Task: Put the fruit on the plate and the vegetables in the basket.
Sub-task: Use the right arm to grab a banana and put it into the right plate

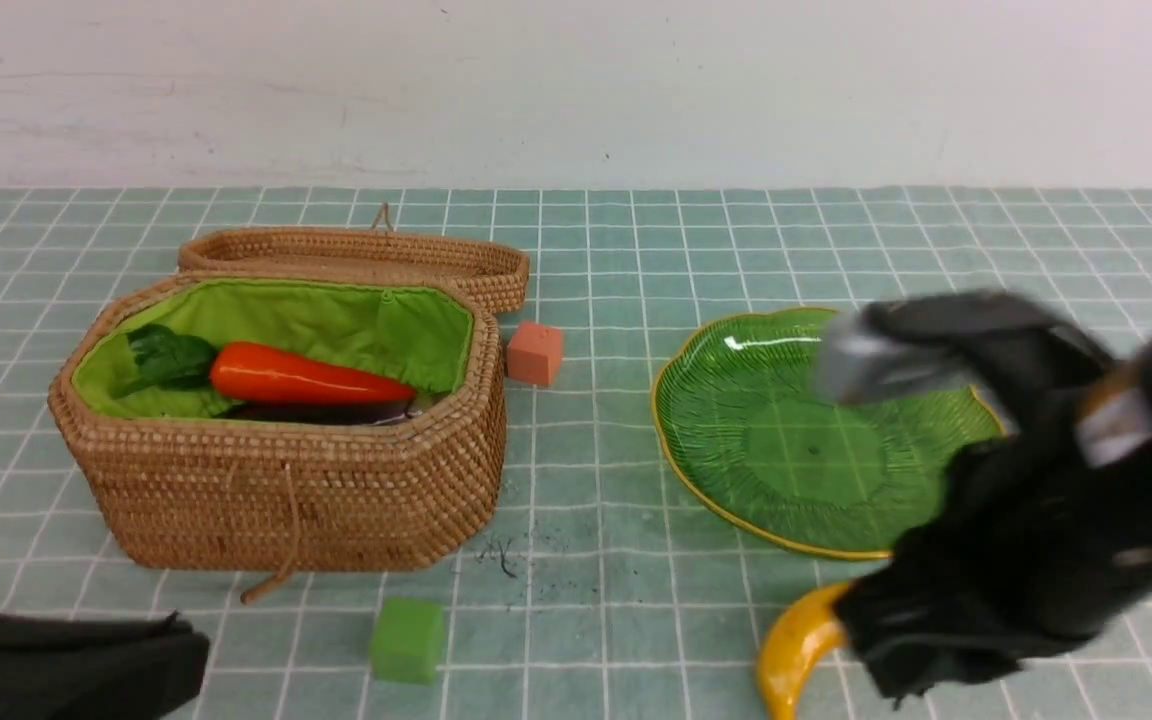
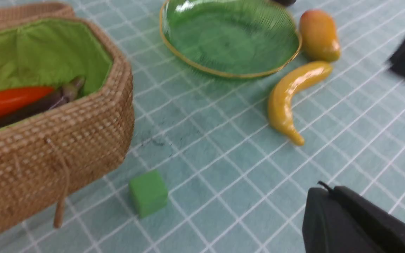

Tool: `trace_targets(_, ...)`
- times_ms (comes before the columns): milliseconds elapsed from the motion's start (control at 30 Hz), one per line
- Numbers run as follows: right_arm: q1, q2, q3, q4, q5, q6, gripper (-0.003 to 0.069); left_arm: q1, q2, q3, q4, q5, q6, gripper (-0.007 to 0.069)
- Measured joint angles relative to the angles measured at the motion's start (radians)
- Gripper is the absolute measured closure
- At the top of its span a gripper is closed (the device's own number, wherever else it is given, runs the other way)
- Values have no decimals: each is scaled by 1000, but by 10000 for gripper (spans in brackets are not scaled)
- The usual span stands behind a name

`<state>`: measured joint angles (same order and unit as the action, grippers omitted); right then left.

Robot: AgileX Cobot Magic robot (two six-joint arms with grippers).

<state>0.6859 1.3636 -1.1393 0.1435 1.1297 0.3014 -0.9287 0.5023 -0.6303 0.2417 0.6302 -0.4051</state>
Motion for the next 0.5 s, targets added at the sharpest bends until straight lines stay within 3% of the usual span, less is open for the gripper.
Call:
trace_targets(33,12,9,0,-12,-8,17,527,0,-11,9,0,-11,-1,638)
trace_targets(100,61,118,0,-162,-71,240,465,0,-59,42,0,-65,-3,638)
trace_targets(133,61,118,0,-162,-71,240,465,0,-61,43,0,-68,-3,638)
trace_targets(200,64,184,0,-218,-125,387,390,0,-70,45,0,-90,-3,638)
trace_targets(267,62,209,0,-227,-147,431,357,0,-70,45,0,-96,-3,638)
trace_targets(300,62,240,0,-229,-180,484,295,0,-70,45,0,-98,-3,638)
trace_targets(400,61,299,0,-234,-231,536,209,-1,-70,45,0,-99,-3,638)
trace_targets(500,46,372,0,-237,-268,586,155,-2,-70,45,0,-99,-3,638)
